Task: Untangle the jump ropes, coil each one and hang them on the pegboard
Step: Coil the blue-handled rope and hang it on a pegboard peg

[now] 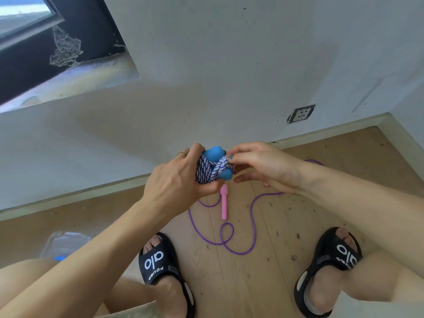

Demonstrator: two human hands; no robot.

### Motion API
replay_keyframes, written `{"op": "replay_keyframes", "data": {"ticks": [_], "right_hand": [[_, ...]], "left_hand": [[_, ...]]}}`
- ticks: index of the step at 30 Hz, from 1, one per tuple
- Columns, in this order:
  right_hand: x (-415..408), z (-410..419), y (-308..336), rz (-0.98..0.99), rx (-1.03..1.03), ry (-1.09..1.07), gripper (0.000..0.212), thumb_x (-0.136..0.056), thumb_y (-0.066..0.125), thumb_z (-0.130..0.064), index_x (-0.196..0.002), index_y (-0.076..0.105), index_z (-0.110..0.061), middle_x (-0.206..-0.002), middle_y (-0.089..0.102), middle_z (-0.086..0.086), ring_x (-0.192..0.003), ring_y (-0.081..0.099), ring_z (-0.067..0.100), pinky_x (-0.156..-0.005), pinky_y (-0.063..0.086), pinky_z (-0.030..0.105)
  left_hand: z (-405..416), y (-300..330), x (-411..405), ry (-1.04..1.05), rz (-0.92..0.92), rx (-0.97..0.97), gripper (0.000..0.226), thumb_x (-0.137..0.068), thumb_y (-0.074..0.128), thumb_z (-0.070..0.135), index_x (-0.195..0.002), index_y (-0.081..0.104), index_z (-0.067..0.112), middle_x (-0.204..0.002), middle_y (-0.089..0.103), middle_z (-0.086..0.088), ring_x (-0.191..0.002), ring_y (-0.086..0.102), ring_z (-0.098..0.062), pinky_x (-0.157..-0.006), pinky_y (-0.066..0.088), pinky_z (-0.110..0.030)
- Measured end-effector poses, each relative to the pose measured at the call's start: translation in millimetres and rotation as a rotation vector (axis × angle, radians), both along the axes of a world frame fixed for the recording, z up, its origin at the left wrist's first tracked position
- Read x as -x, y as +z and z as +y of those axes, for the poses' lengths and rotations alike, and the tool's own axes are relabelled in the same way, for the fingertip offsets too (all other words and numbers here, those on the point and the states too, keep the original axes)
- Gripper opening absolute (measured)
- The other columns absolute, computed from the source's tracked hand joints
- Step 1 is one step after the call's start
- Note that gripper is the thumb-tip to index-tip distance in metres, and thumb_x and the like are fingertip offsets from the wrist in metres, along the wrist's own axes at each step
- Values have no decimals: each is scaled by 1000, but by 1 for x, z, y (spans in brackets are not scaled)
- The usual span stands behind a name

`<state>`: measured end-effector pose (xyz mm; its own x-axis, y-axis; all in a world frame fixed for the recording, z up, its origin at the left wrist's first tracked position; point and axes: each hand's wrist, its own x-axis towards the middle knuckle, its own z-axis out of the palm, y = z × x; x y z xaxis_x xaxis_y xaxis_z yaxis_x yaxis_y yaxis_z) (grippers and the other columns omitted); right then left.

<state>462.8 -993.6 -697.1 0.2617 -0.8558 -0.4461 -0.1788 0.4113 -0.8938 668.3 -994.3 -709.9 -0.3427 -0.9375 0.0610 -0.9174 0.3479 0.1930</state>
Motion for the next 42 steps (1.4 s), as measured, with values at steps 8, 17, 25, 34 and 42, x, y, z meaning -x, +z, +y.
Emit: {"op": "replay_keyframes", "data": {"ticks": [8, 17, 25, 34, 42], "right_hand": [[1, 5, -11, 417, 470, 119, 6, -90, 68, -21, -90, 67, -15, -81, 63, -6, -68, 53, 1, -63, 39, 14], [-4, 15, -11, 510, 612, 102, 7, -98, 56, -20, -96, 56, -14, -78, 58, -8, -62, 53, 4, -58, 35, 19], [-2, 17, -13, 554, 789, 219, 18, -94, 51, -8, -108, 50, -20, -90, 59, -2, -75, 55, 18, -66, 45, 33], [-9, 16, 4, -34, 72, 33, 28, -97, 43, -7, -105, 68, 1, -80, 60, 7, -62, 55, 17, -87, 56, 43], [-9, 17, 0, 19, 169, 87, 15, -92, 69, -23, -89, 63, -10, -94, 63, 6, -83, 67, 20, -91, 57, 49]], "left_hand": [[3, -2, 1, -29, 121, -162, 59, -73, 59, 74, -111, 39, 33, -85, 53, 13, -69, 57, -14, -56, 47, -33], [0, -4, 2, -11, 168, -229, 56, -71, 62, 71, -105, 37, 34, -84, 57, 10, -69, 57, -11, -54, 40, -30], [0, -6, 2, -16, 149, -322, 59, -64, 53, 79, -99, 37, 34, -80, 59, 8, -68, 58, -14, -54, 42, -32], [1, -5, -1, -11, 21, -125, 64, -62, 52, 81, -102, 36, 34, -84, 57, 9, -66, 59, -19, -54, 48, -34], [0, -6, -3, -23, -7, -54, 68, -62, 47, 83, -105, 37, 31, -86, 58, 10, -63, 55, -18, -49, 37, -29]]}}
